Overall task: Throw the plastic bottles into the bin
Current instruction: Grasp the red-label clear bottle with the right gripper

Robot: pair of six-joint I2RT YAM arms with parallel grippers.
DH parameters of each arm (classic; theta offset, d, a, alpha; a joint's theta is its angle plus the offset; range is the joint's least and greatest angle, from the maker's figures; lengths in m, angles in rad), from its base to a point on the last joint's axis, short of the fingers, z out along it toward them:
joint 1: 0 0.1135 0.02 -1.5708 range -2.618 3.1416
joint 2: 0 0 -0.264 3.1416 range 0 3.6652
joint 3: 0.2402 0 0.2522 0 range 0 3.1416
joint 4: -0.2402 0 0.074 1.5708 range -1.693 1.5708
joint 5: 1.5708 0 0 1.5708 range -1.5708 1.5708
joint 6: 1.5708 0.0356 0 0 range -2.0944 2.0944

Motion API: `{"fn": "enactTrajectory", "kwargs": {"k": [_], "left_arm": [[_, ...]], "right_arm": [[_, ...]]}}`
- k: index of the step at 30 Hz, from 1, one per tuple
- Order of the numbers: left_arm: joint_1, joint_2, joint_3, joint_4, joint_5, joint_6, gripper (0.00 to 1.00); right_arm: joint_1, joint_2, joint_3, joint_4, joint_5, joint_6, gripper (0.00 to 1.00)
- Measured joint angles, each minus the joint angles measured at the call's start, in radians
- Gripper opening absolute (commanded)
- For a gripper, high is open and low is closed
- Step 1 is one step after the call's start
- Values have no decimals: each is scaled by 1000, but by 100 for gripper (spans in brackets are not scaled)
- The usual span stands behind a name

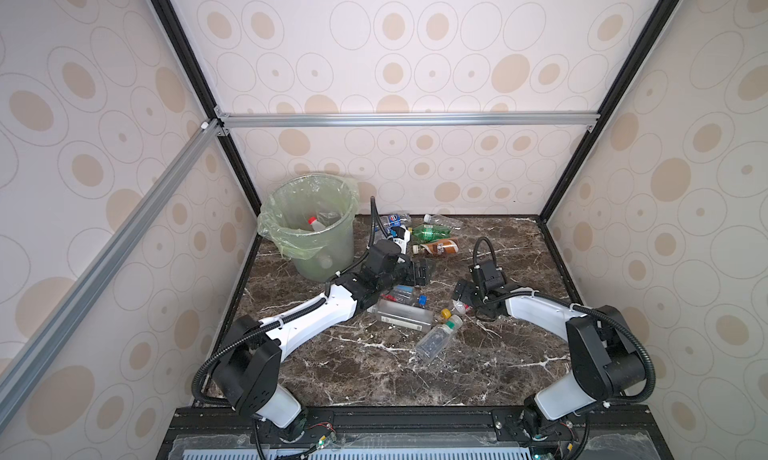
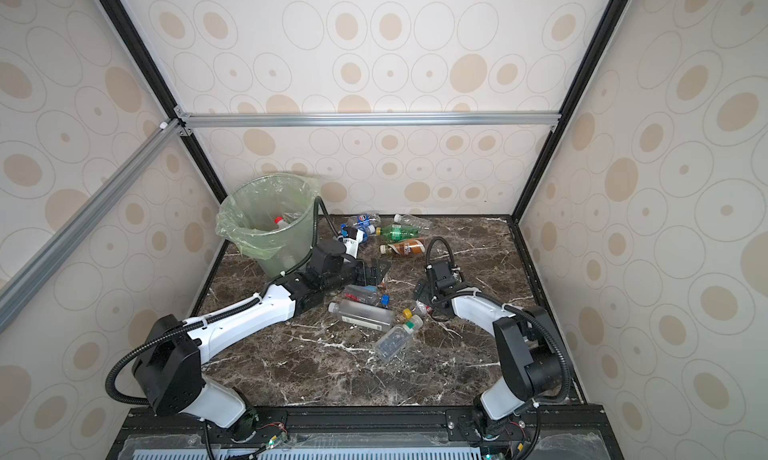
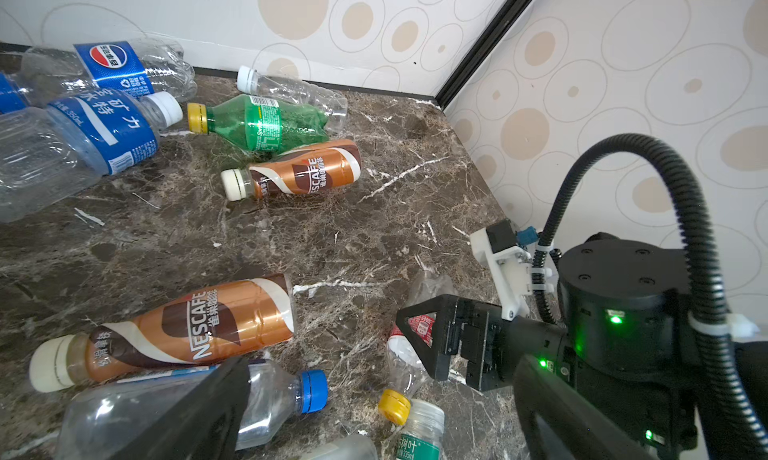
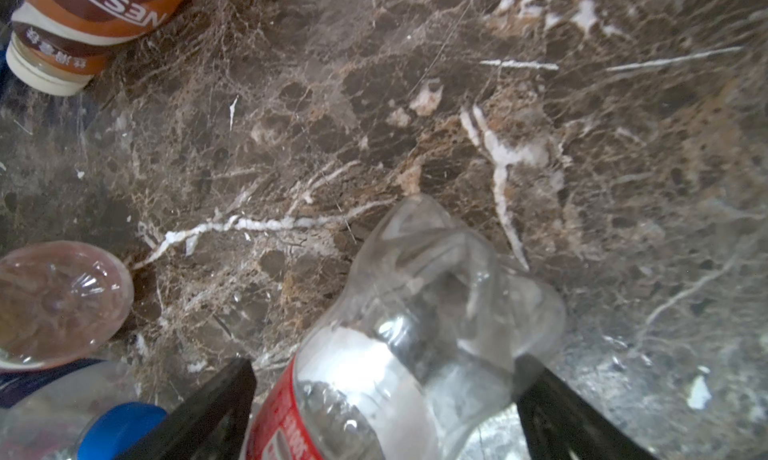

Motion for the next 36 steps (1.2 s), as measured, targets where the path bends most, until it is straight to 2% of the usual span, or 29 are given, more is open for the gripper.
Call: {"fn": "enactTrajectory", "kwargs": {"k": [15, 22, 26, 36], "left_arm": [[0, 0, 0, -1, -4, 0, 99], [0, 0, 0, -21, -11, 2, 99], [0, 0, 1, -34, -18, 3, 99], [0, 0, 56, -77, -40, 27, 99]], "right_arm": [[0, 105, 32, 95, 35, 77, 93], [-1, 154, 74, 124, 42, 101, 78], [-6, 167, 85, 135, 41, 103, 72], [-31, 166, 87, 138, 37, 78, 69]]}}
